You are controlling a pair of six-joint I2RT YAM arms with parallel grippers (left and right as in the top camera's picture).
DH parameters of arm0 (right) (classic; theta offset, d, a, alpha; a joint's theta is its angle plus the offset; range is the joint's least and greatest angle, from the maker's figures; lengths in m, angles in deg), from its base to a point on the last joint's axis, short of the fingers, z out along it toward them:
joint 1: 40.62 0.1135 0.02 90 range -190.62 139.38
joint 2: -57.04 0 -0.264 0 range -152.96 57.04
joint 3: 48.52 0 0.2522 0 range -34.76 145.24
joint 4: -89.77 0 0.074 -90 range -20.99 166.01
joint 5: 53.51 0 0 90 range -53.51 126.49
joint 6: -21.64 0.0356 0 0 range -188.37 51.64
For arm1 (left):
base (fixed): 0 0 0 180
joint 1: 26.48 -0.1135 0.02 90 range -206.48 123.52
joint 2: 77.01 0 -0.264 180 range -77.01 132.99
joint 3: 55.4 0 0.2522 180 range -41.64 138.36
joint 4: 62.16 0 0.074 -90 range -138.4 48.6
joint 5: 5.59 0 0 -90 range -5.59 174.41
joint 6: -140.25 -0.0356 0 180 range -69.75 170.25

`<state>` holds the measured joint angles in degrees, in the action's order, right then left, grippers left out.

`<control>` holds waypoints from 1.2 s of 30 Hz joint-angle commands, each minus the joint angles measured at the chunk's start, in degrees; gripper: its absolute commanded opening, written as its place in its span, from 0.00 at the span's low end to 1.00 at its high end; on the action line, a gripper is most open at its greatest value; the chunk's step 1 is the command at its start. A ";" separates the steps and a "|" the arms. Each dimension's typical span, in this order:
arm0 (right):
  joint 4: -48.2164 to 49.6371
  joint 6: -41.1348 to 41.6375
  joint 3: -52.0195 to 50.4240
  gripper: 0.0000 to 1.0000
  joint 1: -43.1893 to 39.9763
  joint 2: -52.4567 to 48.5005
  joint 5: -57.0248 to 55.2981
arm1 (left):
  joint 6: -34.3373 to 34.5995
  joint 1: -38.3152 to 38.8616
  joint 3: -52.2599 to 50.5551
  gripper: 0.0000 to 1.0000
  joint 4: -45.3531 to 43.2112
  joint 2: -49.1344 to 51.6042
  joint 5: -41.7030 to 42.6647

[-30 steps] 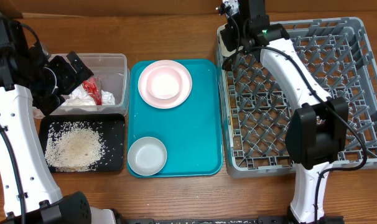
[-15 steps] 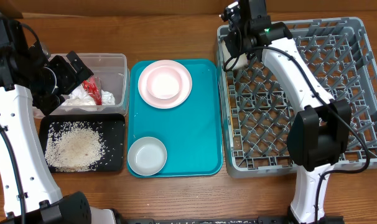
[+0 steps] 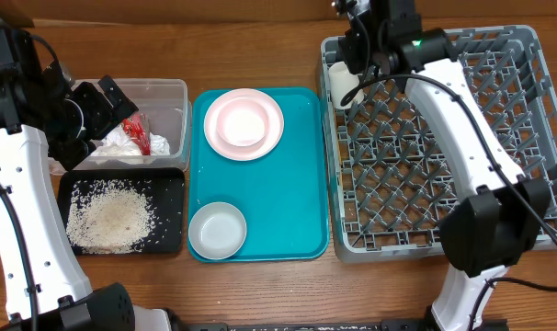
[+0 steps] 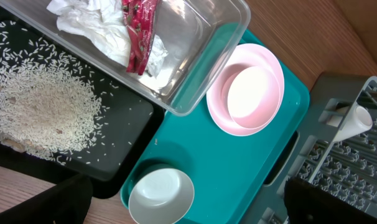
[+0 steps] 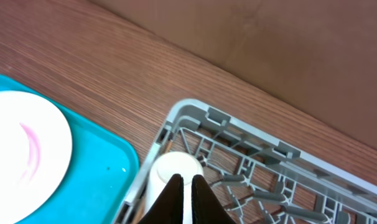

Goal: Sort waste into correct bins and load items into the dishwasher
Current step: 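Open the right gripper to release the cup upright in the rack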

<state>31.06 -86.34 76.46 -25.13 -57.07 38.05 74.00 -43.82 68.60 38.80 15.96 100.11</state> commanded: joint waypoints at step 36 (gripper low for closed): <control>-1.05 2.38 0.15 0.09 -0.42 -10.21 1.51 | -1.05 0.07 0.76 1.00 -0.24 -0.07 0.37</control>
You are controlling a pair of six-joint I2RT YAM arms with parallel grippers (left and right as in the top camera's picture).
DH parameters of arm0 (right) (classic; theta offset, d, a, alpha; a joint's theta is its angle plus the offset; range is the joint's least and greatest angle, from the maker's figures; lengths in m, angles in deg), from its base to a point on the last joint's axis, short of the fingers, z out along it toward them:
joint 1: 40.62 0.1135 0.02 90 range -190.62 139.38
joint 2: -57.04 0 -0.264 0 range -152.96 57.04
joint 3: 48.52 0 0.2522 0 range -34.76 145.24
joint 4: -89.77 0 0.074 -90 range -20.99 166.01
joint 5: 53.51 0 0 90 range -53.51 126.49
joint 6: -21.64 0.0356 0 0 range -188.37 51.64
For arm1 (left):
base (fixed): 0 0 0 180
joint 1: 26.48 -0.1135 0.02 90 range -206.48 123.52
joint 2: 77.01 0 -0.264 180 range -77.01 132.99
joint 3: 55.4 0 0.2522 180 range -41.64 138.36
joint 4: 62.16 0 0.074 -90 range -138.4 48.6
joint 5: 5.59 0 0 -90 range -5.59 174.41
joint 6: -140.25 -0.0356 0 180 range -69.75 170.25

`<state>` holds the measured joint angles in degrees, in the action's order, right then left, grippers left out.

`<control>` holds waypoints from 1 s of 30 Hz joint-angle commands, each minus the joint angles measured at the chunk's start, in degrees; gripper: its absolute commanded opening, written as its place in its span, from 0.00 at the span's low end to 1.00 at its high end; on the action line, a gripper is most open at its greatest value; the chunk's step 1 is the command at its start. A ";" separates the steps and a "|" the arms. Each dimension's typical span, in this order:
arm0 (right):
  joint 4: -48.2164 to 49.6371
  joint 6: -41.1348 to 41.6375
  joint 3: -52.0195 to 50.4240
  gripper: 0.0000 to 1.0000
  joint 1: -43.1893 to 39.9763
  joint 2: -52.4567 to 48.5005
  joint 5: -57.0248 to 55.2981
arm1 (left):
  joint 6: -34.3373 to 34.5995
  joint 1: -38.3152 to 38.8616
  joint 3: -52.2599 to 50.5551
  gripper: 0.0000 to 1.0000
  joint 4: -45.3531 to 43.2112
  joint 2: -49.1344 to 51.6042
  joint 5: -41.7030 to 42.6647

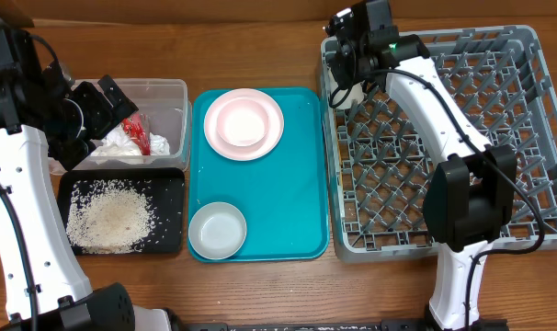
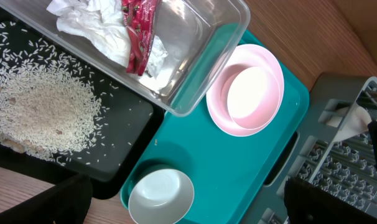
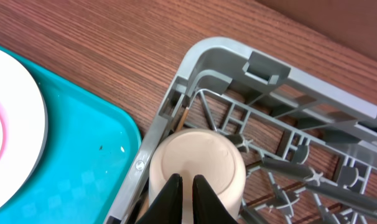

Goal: Sort waste into correct bins and load items into the dishwasher
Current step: 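Open the right gripper to release the cup upright in the rack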

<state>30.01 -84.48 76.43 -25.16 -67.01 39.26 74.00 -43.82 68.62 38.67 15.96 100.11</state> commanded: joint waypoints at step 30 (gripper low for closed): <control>-1.25 2.86 -2.38 0.04 -1.46 -0.24 -1.38 | -1.05 0.07 0.74 1.00 -0.11 -0.07 0.37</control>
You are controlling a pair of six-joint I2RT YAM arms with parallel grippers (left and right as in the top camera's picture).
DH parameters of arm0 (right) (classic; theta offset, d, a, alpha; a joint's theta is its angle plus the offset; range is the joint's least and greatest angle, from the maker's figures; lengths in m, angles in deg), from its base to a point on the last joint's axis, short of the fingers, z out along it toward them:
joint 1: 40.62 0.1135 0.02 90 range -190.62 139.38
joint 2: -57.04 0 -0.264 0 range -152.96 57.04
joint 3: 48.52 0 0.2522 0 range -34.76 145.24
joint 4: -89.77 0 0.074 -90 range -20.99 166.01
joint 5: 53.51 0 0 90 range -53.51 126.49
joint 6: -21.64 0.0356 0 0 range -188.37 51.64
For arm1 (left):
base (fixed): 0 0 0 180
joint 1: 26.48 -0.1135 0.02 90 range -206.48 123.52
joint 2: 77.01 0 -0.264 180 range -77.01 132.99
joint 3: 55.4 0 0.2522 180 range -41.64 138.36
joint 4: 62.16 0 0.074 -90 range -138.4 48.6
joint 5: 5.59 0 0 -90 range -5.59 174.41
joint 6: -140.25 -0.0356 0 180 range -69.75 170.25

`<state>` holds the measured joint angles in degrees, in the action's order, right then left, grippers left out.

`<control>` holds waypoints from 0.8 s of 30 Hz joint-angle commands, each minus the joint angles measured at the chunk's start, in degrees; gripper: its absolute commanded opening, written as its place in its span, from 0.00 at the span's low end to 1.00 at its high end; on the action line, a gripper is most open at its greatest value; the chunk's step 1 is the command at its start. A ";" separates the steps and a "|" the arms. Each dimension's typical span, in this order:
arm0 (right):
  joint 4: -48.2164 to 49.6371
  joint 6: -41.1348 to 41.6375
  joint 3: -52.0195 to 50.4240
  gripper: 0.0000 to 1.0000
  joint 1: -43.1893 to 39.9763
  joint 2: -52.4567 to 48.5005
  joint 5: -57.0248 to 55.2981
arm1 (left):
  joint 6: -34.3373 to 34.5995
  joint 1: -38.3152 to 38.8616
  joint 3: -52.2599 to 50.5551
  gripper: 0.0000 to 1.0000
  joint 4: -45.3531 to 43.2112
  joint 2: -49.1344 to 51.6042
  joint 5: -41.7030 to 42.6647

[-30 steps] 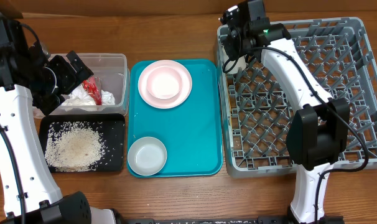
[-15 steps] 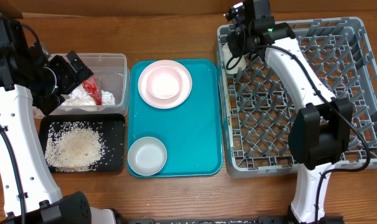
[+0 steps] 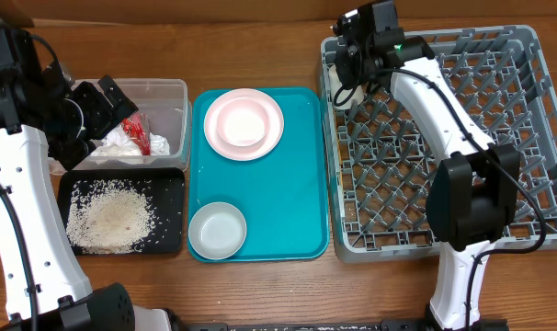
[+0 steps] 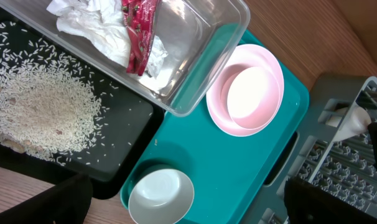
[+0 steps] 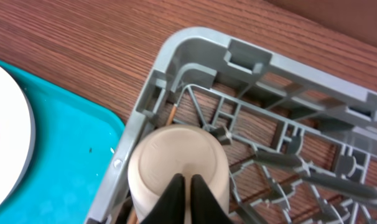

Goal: Sort waste into correct bins and load items into the dishwasher
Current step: 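Open the right gripper to release the cup upright in the rack, then move the right gripper left over the pink plate on the teal tray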

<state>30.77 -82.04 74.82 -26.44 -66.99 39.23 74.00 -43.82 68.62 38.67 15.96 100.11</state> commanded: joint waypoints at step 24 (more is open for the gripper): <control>-8.96 0.46 0.04 0.04 2.01 11.58 -2.64 | -1.05 0.07 0.74 1.00 -0.11 -0.07 0.37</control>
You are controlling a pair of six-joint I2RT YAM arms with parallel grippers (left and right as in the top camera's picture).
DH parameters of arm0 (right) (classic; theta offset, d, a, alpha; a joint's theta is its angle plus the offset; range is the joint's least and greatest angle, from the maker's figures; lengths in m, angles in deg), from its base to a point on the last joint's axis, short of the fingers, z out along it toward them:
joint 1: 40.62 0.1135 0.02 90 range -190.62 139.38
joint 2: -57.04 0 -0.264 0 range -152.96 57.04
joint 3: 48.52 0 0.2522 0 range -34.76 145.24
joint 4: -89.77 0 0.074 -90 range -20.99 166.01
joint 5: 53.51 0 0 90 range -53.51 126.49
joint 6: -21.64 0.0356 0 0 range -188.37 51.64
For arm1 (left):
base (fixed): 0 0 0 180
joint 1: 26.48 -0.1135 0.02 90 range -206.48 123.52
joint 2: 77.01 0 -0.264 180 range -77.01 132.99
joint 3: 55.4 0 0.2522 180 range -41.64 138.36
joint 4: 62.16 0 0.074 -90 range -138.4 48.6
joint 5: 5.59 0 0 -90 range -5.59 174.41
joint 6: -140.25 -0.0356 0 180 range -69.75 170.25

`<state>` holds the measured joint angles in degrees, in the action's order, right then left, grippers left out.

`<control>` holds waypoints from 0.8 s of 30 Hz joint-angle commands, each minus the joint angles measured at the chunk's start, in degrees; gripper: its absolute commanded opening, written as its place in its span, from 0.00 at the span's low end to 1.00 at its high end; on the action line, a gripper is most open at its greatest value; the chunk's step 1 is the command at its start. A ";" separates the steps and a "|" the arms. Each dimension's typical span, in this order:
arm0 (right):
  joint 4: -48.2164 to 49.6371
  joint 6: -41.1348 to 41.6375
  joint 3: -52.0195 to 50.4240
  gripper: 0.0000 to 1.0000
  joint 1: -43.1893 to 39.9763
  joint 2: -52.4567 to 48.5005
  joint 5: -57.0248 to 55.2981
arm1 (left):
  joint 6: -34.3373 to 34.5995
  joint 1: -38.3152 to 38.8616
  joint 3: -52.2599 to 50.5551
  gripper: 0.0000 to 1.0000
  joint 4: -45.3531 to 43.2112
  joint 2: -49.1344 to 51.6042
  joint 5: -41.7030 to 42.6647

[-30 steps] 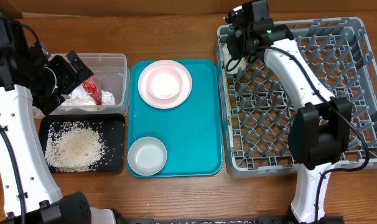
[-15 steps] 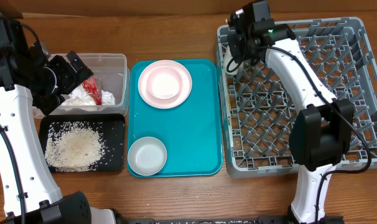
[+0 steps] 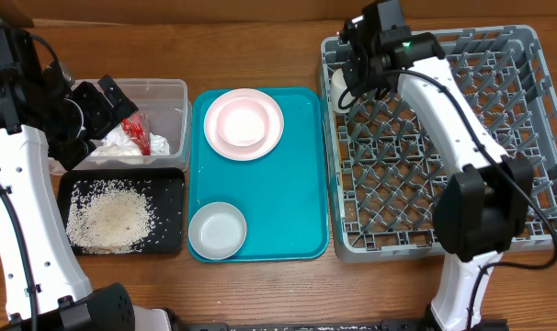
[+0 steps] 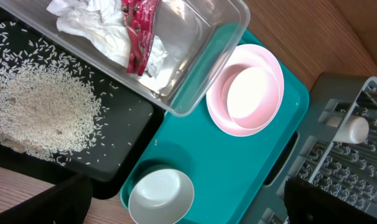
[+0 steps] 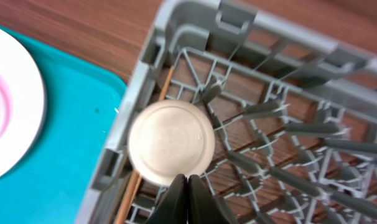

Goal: Sort waste into correct bins and load items into the dishwasher
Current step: 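Move the right gripper left over the pink plate on the teal tray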

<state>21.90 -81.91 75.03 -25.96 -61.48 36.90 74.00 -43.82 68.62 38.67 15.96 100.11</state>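
A cream cup (image 5: 170, 142) stands upside down in the far left corner of the grey dish rack (image 3: 426, 138); it also shows in the overhead view as the cup (image 3: 341, 87). My right gripper (image 5: 185, 186) hangs above it, shut, with nothing seen between its fingers. On the teal tray (image 3: 297, 184) sit a pink plate holding a white bowl (image 3: 244, 122) and a pale bowl (image 3: 217, 230). My left gripper (image 4: 185, 208) is wide open above the bins, holding nothing.
A clear bin (image 3: 164, 92) holds crumpled tissue and a red wrapper (image 3: 136, 131). A black tray (image 3: 173, 184) in front of it carries loose rice. A brown stick (image 5: 135, 186) lies along the rack's left wall by the cup.
My right gripper has drawn back from the cup, which now shows its whole round base and stands in the rack corner. The left arm has not moved.
My right gripper, fingers shut, was at the cup's base over the rack's far left corner. It was then lower with the cup inside the corner, and stayed there. Now the cup stands upside down in the rack and the gripper is apart from it.
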 commanded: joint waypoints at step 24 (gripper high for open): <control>-5.49 10.95 -2.54 0.14 24.28 9.09 26.60 | -1.05 0.07 0.74 1.00 -0.11 -0.07 0.37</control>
<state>16.63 -73.93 74.38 -5.40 -53.37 64.11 74.00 -43.82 68.62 38.69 15.96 100.11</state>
